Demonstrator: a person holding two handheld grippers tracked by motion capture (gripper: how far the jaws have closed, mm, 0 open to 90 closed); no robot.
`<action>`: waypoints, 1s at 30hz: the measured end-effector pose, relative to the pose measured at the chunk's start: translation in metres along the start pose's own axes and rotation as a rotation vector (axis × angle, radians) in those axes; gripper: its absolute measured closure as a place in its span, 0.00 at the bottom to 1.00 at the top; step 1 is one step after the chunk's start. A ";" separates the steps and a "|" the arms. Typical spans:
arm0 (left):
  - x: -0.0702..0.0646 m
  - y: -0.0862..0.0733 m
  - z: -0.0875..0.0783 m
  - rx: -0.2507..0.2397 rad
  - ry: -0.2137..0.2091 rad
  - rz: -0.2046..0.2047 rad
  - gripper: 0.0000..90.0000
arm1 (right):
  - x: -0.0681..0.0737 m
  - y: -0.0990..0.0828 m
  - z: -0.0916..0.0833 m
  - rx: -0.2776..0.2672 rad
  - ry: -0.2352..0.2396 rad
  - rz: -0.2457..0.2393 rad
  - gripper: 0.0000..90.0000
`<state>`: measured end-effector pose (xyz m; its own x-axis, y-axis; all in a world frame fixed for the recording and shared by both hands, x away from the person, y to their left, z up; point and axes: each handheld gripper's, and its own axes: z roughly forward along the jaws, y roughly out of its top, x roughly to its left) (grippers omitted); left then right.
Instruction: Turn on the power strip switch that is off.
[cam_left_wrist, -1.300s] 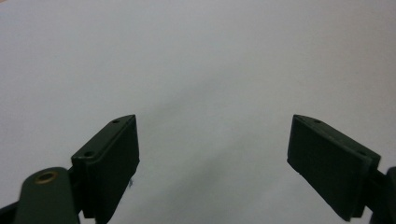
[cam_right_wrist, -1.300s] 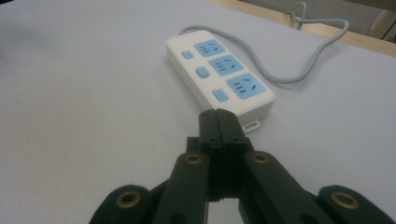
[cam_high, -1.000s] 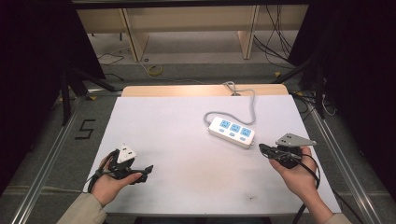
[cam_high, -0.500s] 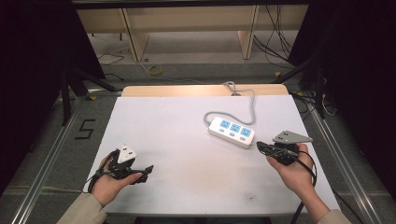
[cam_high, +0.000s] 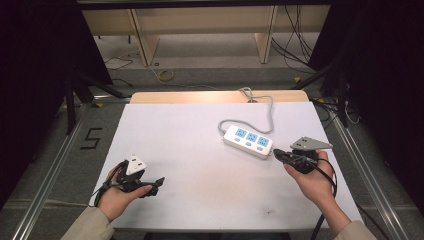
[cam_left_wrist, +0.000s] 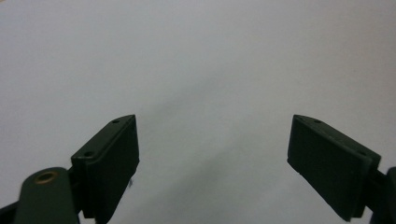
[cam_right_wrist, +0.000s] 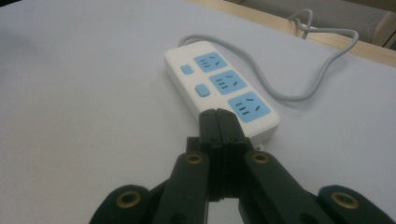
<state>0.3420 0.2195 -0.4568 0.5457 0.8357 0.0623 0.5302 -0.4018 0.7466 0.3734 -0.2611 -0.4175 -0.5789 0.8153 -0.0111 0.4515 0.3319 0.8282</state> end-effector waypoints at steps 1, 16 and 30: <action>0.000 0.000 0.000 0.000 0.000 0.000 0.18 | 0.000 0.001 0.001 0.004 0.000 0.001 1.00; 0.000 0.000 0.000 -0.001 -0.002 -0.001 0.18 | -0.001 0.006 0.009 0.006 -0.002 -0.003 1.00; 0.000 0.000 0.000 -0.002 -0.003 -0.002 0.18 | -0.001 0.011 0.017 0.022 0.001 -0.008 1.00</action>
<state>0.3422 0.2192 -0.4568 0.5465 0.8353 0.0594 0.5294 -0.3996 0.7484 0.3907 -0.2502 -0.4178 -0.5834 0.8120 -0.0171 0.4616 0.3488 0.8156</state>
